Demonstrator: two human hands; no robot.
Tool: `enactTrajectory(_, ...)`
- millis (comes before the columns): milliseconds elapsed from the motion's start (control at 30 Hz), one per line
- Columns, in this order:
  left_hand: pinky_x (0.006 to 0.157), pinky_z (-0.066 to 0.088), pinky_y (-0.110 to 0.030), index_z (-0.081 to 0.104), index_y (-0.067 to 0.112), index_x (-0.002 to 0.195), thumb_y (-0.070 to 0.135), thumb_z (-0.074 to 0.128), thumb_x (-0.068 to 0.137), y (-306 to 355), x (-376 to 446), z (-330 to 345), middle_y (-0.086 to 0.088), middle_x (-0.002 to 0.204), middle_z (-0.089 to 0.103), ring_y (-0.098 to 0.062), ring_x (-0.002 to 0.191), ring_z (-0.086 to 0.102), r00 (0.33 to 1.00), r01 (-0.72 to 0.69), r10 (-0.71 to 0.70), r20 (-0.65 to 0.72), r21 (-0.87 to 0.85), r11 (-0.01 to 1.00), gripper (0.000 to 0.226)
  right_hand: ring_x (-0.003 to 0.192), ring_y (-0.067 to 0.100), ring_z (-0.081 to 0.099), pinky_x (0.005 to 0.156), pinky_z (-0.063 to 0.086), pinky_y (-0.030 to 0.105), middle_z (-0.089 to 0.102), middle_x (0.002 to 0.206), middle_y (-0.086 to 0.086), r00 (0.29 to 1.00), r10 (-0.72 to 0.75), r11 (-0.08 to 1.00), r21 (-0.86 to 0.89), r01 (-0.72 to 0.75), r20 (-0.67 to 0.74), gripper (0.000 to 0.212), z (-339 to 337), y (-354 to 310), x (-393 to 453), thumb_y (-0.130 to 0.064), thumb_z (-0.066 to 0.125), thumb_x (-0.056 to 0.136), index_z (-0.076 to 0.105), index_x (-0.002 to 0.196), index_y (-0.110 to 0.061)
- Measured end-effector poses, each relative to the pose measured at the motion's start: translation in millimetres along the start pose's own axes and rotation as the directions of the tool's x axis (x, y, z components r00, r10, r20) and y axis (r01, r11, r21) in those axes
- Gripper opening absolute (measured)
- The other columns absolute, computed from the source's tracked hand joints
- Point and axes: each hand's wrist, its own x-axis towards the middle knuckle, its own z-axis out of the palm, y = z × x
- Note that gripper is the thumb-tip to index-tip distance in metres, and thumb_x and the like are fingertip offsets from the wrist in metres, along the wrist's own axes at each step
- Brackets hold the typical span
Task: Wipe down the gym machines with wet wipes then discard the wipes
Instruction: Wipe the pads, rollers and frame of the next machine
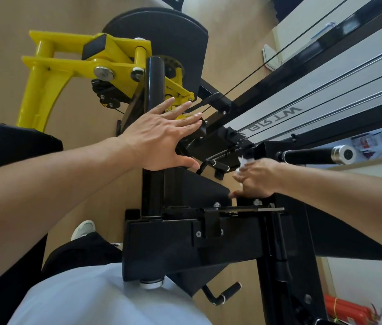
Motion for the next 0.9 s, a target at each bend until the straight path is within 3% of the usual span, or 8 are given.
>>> enactTrajectory(67, 0.126, -0.006, -0.044, 0.017, 0.022, 0.160, 0.093, 0.012, 0.078, 0.4, 0.0, -0.9, 0.005, 0.166, 0.007, -0.018, 0.154, -0.012, 1.000, 0.005, -0.005, 0.005, -0.004, 1.000, 0.108, 0.156, 0.023, 0.011, 0.127, 0.015, 0.045, 0.015, 0.169, 0.004, 0.997, -0.069, 0.998, 0.007, 0.069, 0.032, 0.074, 8.6, -4.2, -5.5, -0.069, 0.022, 0.102, 0.010, 0.162, -0.027)
enactTrajectory(233, 0.126, -0.005, -0.045, 0.018, 0.022, 0.160, 0.093, 0.013, 0.080, -0.4, -0.9, 1.3, 0.005, 0.166, 0.008, -0.017, 0.154, -0.012, 1.000, 0.001, -0.001, -0.010, -0.005, 1.000, 0.107, 0.157, 0.022, 0.007, 0.127, 0.013, 0.045, 0.013, 0.169, 0.004, 0.997, 0.077, 0.991, 0.111, -0.074, -0.022, 0.098, -17.4, 11.5, -0.6, -0.085, 0.013, 0.089, 0.007, 0.162, -0.020)
enactTrajectory(400, 0.126, -0.005, -0.044, 0.018, 0.021, 0.160, 0.093, 0.012, 0.079, 0.0, -1.0, -0.5, 0.004, 0.167, 0.008, -0.018, 0.154, -0.011, 1.000, 0.003, -0.003, -0.008, -0.011, 1.000, 0.108, 0.157, 0.019, 0.002, 0.128, 0.009, 0.045, 0.009, 0.170, 0.000, 0.999, 0.018, 0.990, 0.139, -0.024, 0.043, 0.097, -3.6, 5.8, -18.3, -0.086, 0.020, 0.088, 0.004, 0.162, -0.025)
enactTrajectory(633, 0.127, -0.002, -0.043, 0.017, 0.024, 0.160, 0.093, 0.014, 0.080, 0.8, -1.2, 2.4, 0.006, 0.167, 0.007, -0.016, 0.155, -0.011, 1.000, 0.016, -0.016, -0.012, -0.033, 0.999, 0.105, 0.157, 0.022, 0.007, 0.128, 0.010, 0.044, 0.013, 0.169, 0.005, 0.992, 0.116, 0.985, 0.136, -0.109, -0.050, 0.097, -24.8, 16.6, -7.4, -0.083, 0.024, 0.090, 0.000, 0.162, -0.024)
enactTrajectory(800, 0.126, -0.004, -0.042, 0.017, 0.025, 0.160, 0.093, 0.015, 0.080, 0.1, -1.8, 0.2, 0.006, 0.166, 0.008, -0.016, 0.154, -0.011, 1.000, 0.018, -0.018, -0.015, -0.041, 0.999, 0.105, 0.157, 0.020, 0.008, 0.128, 0.013, 0.041, 0.016, 0.169, 0.006, 0.999, 0.006, 0.987, 0.161, 0.000, -0.035, 0.096, -2.9, 7.9, -27.4, -0.083, 0.024, 0.090, -0.005, 0.162, -0.026)
enactTrajectory(900, 0.126, -0.004, -0.042, 0.017, 0.025, 0.160, 0.093, 0.015, 0.080, -0.2, -1.4, 0.5, 0.006, 0.166, 0.008, -0.016, 0.154, -0.011, 1.000, 0.020, -0.021, -0.013, -0.027, 0.999, 0.104, 0.156, 0.021, 0.012, 0.126, 0.019, 0.045, 0.024, 0.167, 0.006, 0.999, 0.041, 0.983, 0.178, -0.037, -0.016, 0.095, -8.1, 13.5, -17.1, -0.083, 0.024, 0.090, -0.007, 0.161, -0.028)
